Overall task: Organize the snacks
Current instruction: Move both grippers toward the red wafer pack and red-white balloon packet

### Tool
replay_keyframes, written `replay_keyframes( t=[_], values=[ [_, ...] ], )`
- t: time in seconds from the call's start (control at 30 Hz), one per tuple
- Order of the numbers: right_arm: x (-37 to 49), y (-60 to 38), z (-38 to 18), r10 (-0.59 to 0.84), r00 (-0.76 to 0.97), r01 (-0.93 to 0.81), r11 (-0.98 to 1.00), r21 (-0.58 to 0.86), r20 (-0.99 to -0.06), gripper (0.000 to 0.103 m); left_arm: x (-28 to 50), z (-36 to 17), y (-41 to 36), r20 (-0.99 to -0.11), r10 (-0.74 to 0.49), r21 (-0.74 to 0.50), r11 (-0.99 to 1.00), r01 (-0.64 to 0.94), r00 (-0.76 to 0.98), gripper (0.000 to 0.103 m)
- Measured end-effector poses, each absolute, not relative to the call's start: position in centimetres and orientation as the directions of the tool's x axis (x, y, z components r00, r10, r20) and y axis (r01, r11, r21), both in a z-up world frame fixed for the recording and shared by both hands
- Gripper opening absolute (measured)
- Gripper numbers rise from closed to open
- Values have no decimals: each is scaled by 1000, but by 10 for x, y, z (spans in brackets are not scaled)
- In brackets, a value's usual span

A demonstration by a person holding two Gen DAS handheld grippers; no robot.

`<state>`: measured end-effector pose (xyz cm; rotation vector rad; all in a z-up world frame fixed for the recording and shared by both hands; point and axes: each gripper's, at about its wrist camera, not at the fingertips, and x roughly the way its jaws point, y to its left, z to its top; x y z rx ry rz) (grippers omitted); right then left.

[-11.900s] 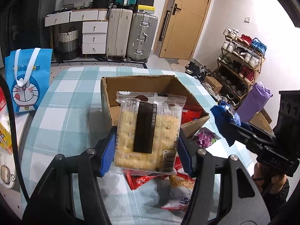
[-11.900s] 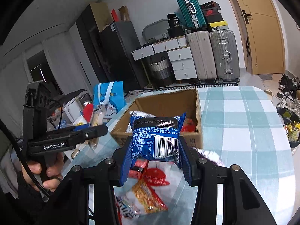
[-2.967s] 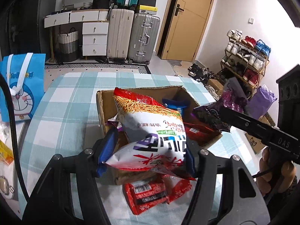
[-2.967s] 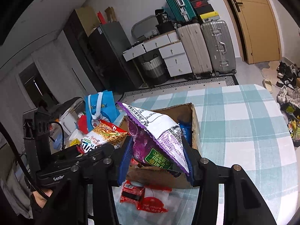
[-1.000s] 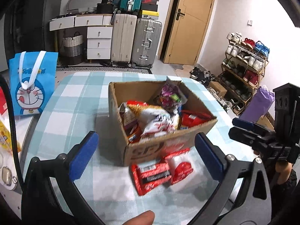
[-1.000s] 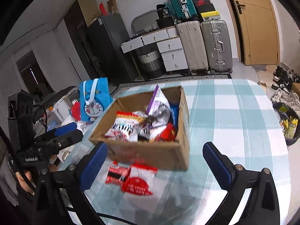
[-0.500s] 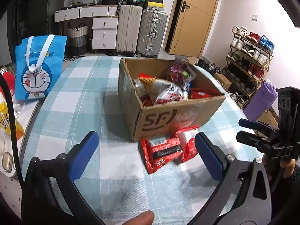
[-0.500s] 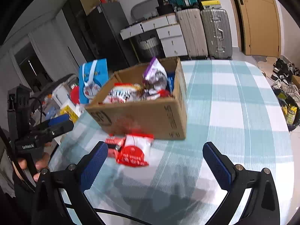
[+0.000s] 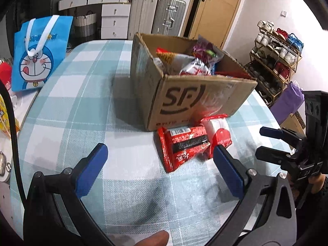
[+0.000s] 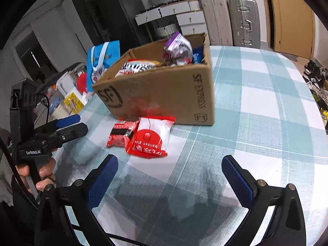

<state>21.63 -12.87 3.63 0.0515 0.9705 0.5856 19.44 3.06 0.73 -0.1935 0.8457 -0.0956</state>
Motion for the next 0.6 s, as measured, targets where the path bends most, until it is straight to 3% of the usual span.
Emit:
replay_keyframes(
  t=[0.6],
  values=[
    [245, -95, 8, 450, 361, -417, 861, 291, -817, 103, 210, -17, 33, -761, -179, -238, 971, -12, 623, 102]
  ],
)
